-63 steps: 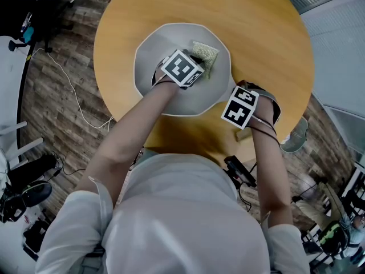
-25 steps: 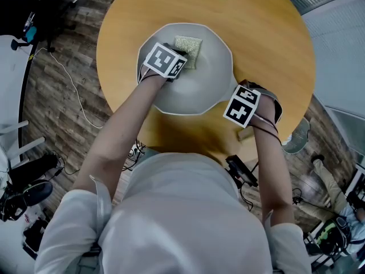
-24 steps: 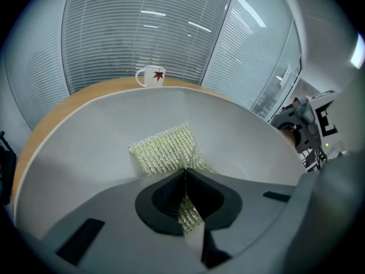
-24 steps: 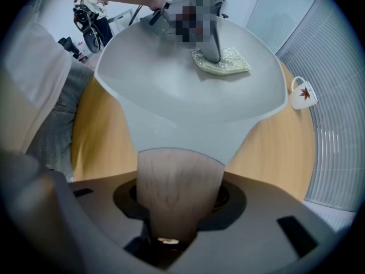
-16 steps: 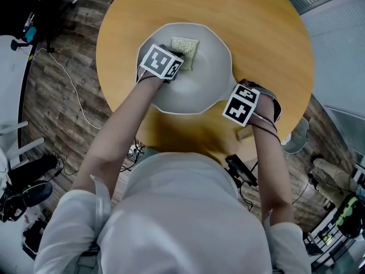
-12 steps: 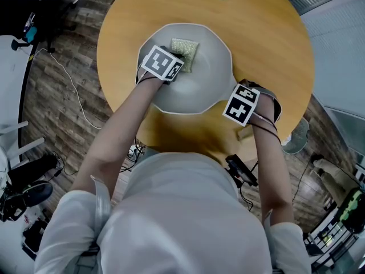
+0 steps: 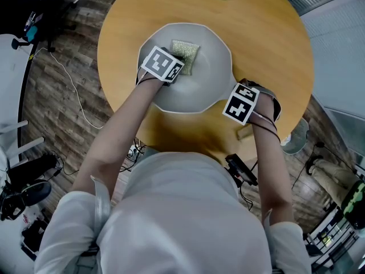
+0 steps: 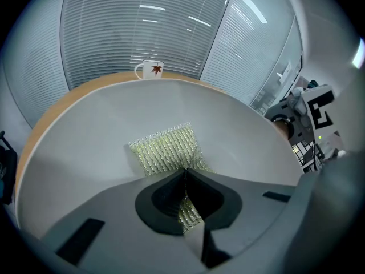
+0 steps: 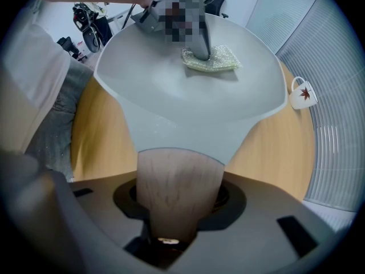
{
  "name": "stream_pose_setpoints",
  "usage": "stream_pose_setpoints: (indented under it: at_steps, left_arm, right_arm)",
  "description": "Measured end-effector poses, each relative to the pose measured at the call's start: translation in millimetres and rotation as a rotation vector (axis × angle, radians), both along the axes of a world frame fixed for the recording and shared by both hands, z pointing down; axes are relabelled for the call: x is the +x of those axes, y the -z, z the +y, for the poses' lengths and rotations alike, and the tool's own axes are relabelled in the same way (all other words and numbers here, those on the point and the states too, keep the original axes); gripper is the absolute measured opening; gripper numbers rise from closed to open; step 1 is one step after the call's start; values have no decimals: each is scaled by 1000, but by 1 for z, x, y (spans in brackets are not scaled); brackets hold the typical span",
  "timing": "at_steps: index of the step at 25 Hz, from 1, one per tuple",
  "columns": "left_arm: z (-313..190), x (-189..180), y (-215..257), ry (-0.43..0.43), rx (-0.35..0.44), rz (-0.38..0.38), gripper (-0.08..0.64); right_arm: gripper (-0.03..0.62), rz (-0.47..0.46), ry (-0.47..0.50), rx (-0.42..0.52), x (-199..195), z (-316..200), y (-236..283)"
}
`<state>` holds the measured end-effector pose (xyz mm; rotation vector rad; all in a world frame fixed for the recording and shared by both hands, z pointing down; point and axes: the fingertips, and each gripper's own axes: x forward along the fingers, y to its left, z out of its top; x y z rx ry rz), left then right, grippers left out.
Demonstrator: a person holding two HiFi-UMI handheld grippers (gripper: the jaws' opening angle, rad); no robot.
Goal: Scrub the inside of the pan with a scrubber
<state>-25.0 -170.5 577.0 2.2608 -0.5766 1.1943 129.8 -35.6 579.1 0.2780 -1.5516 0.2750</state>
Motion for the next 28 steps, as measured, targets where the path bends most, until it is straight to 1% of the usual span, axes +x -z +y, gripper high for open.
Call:
stream_pose_setpoints:
  at_steps: [7, 11, 16, 21, 28]
  left_arm:
    - [14, 4, 2, -50, -18, -4, 18]
    - [23, 8, 1, -63, -53, 11, 18]
    - [34, 16, 1, -85, -75, 40, 18]
    - [38, 25, 0, -89, -82, 66, 18]
    - [43, 34, 1, -106, -78, 75, 18]
  right_arm:
    - [181, 0, 0, 0, 0, 0, 2]
    - [181, 2, 0, -2, 1, 2, 2]
    - [181, 1, 0, -1, 1, 1, 1]
    - [181, 1, -1, -2, 1, 1, 0]
    - [181, 4, 0, -3, 1, 1, 1]
